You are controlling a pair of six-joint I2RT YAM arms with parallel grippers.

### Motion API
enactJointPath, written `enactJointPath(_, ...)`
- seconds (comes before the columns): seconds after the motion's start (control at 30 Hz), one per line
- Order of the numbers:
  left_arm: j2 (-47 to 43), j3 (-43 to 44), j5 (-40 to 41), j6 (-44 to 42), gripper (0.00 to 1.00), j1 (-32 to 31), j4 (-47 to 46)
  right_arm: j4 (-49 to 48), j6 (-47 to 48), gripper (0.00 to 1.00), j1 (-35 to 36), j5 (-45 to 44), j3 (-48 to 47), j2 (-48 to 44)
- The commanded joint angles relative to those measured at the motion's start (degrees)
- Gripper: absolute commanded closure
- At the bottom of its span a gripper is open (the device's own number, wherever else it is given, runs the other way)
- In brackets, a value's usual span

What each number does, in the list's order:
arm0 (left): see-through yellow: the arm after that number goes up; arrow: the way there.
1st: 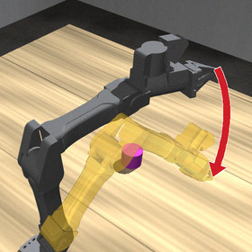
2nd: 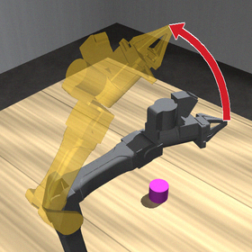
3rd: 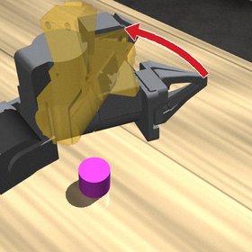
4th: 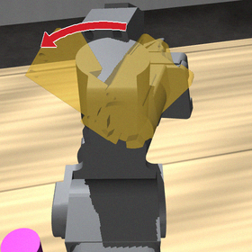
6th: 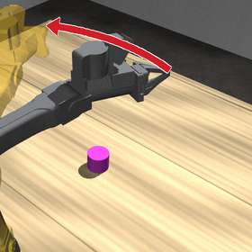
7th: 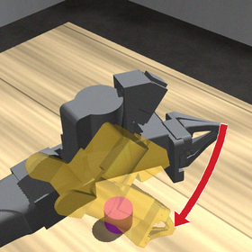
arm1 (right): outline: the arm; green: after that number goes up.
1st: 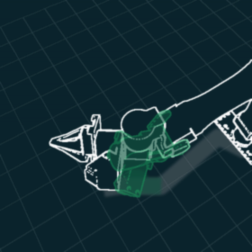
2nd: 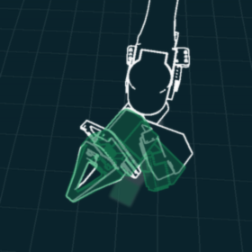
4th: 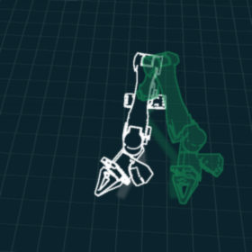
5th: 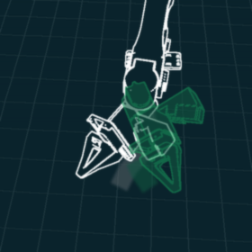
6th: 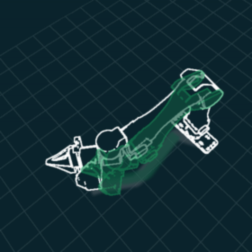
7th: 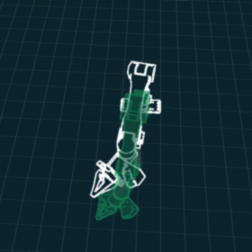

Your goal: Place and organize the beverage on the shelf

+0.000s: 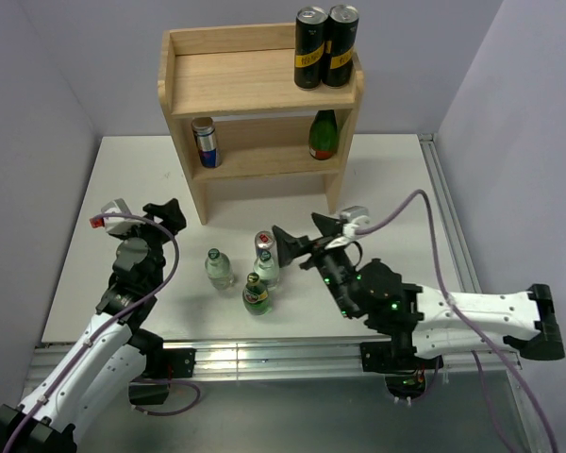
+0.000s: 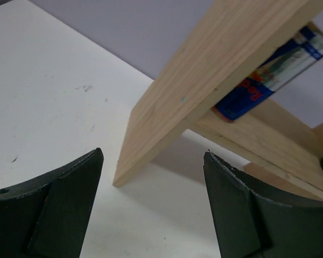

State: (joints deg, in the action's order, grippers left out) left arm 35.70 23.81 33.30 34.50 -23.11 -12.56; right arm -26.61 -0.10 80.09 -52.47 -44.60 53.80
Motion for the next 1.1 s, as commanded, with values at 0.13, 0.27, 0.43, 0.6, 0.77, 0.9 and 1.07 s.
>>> enactJointPath(0.13,1.12,1.94,-11.59,-1.19,0.17,-0.18,-4.84,25.89,-21.42,0.00,0.32,-0.53,7.77,-19.49)
enactJointPath(0.27,2.00,1.06,-11.24,-1.89,0.15,-0.18,-5.11,34.33,-30.21,0.00,0.68,0.52,11.81,-25.75)
enactJointPath(0.43,2.62,1.15,-9.04,-3.21,0.16,-0.18,-4.14,32.86,-37.15,0.00,0.59,10.26,18.48,-20.79)
enactJointPath(0.6,1.83,0.62,-8.78,-4.26,0.16,-0.18,-3.44,26.80,-44.81,0.00,3.57,12.30,20.42,-7.67)
enactJointPath(0.77,1.47,0.01,-8.43,-5.14,0.16,-0.18,-3.61,19.58,-46.74,0.00,7.26,14.41,21.75,-0.90)
enactJointPath(0.9,1.65,-0.52,-8.07,-5.23,0.16,-0.18,-4.40,15.73,-46.22,0.00,9.11,16.07,21.05,5.41)
enactJointPath(1.07,2.70,-0.79,-8.43,-5.06,0.16,-0.18,-5.46,8.18,-43.06,0.00,10.70,16.34,18.15,14.82)
